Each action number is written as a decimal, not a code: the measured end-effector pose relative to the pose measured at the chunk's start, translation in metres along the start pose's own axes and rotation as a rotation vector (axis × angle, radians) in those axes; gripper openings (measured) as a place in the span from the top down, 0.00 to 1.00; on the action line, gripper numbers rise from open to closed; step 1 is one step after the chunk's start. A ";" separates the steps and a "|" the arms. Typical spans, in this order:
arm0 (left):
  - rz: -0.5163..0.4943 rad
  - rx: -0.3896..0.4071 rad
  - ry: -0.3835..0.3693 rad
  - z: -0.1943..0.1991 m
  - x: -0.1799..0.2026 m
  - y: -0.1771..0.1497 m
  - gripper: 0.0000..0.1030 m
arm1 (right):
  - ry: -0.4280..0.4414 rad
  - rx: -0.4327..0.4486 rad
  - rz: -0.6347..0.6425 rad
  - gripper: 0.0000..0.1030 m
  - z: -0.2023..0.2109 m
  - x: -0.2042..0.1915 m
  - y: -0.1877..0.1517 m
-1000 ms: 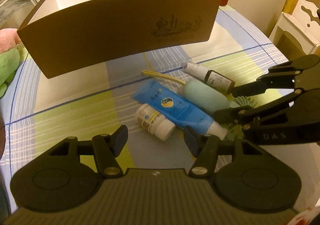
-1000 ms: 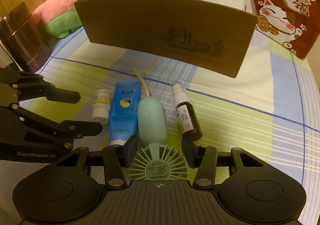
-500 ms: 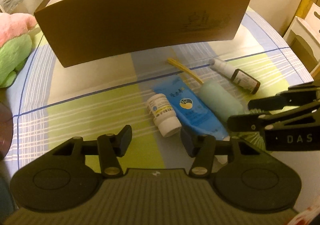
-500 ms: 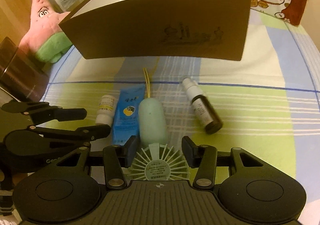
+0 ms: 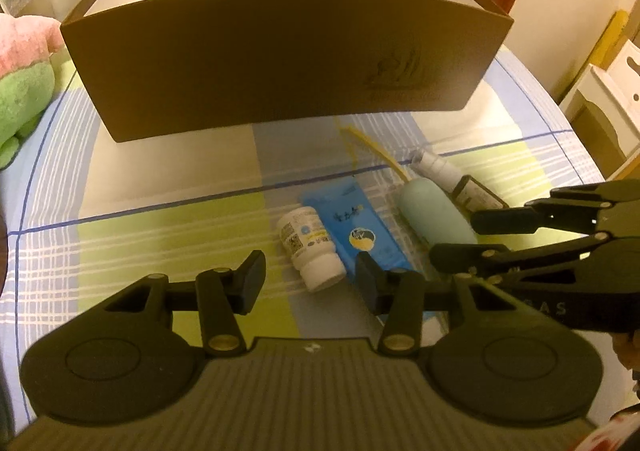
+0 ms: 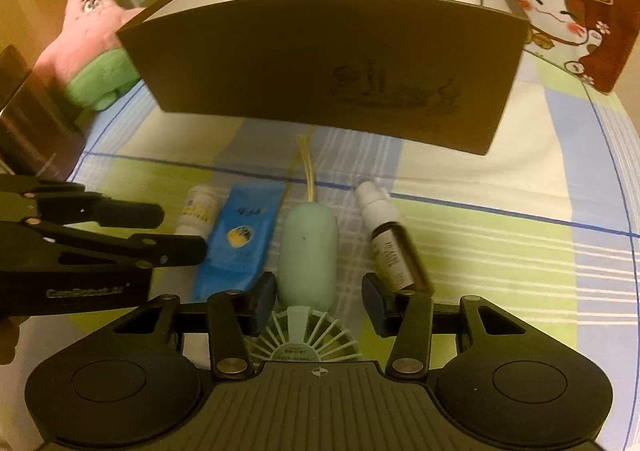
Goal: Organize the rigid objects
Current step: 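Grasp the white pill bottle with the left tool while the right tool grasps the mint fan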
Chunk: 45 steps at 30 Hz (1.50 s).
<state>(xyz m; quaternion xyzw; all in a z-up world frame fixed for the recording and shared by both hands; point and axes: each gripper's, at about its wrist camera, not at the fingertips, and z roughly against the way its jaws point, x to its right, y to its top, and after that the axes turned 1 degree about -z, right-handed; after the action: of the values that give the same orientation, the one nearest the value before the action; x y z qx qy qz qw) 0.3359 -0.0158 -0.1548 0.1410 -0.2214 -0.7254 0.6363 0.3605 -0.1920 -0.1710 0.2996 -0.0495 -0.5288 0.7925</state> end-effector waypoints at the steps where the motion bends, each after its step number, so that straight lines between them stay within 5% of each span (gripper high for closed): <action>1: 0.003 -0.002 -0.002 -0.001 -0.001 0.001 0.56 | 0.000 0.001 -0.001 0.54 0.000 0.001 0.001; 11: 0.000 -0.015 0.015 -0.013 -0.016 0.012 0.76 | 0.001 -0.005 0.002 0.59 -0.005 -0.001 0.004; 32: -0.005 -0.048 0.029 -0.019 -0.015 0.013 0.77 | 0.008 -0.015 0.021 0.67 -0.011 -0.006 0.011; 45: -0.030 0.001 0.028 0.007 -0.012 0.011 0.77 | 0.048 0.090 -0.018 0.68 0.028 0.004 0.004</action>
<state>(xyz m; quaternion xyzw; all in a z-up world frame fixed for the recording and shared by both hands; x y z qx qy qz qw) 0.3434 -0.0043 -0.1438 0.1546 -0.2108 -0.7326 0.6284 0.3541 -0.2059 -0.1473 0.3480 -0.0515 -0.5258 0.7745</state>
